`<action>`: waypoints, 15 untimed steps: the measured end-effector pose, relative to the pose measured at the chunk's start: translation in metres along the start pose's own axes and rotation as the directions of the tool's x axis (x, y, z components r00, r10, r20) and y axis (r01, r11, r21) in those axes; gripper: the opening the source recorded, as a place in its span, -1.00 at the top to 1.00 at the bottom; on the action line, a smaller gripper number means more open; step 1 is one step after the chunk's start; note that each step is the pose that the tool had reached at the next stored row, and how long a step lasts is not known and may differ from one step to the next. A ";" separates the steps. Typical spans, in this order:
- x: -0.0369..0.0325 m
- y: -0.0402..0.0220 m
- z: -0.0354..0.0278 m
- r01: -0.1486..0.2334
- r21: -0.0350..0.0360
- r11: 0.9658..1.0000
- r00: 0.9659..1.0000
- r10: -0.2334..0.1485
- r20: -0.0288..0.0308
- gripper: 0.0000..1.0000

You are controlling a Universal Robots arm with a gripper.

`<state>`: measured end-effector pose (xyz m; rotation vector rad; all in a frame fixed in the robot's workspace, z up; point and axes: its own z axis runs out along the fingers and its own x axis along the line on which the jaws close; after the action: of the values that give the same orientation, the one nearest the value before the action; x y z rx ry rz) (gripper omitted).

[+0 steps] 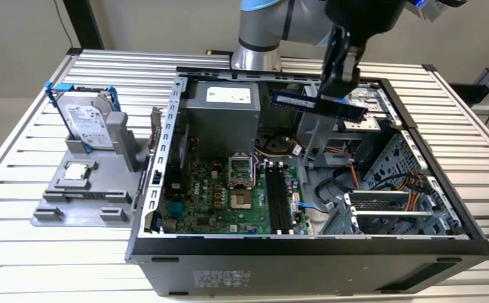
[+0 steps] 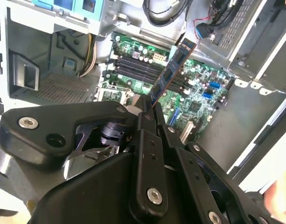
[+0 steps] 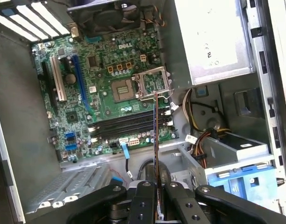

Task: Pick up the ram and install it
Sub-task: 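Insert the ram into the slot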

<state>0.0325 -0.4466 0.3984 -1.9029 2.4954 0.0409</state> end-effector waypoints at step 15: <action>0.0000 0.0000 0.0000 -0.225 0.004 0.974 0.974 0.225 0.005 1.00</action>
<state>0.0325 -0.4466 0.3984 -1.6067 2.6923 0.0401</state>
